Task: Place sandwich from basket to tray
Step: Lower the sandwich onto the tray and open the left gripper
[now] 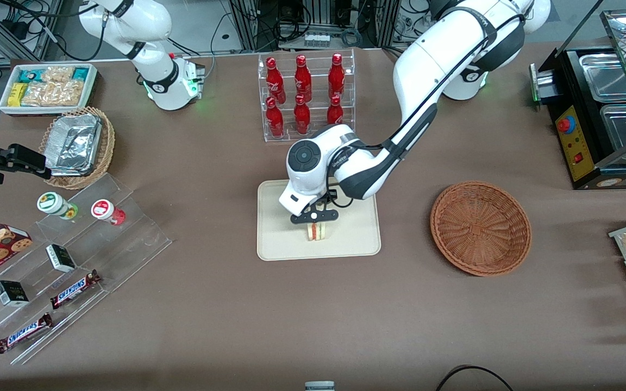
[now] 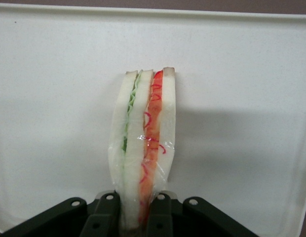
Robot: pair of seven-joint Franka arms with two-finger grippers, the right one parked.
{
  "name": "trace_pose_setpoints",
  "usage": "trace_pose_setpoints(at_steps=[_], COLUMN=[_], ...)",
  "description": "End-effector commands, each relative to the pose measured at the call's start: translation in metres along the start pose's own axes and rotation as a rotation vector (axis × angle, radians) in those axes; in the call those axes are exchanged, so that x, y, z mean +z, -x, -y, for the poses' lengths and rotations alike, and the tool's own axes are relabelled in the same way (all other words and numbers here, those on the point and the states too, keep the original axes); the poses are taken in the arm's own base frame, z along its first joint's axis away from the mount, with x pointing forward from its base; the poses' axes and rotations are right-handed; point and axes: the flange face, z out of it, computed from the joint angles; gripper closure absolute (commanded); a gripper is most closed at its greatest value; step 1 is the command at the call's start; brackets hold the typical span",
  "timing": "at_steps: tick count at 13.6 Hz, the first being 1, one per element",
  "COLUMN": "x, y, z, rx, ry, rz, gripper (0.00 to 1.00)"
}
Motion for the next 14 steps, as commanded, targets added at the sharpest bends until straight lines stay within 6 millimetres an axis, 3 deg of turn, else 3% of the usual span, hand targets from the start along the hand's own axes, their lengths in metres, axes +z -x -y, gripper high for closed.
trace_pose_setpoints(at_steps=[1,2,5,6,12,14], x=[0.004,0.006,0.011,0.013,-0.003,-0.023], y=[-0.002,0.0,0.0,0.001,-0.002,-0.008], z=[-0.006,-0.008,-0.008,-0.008,-0.007,-0.004], rx=[-0.007,-0.004,-0.016,-0.023,-0.024,-0.037], ry=[-0.027,-0.027,-0.027,-0.029,-0.019,-0.01], rz=[-0.024,-0.023,-0.019,-0.017,-0.034,-0.047], gripper=[1.0,1.0,0.35,0.0,0.0,0.0])
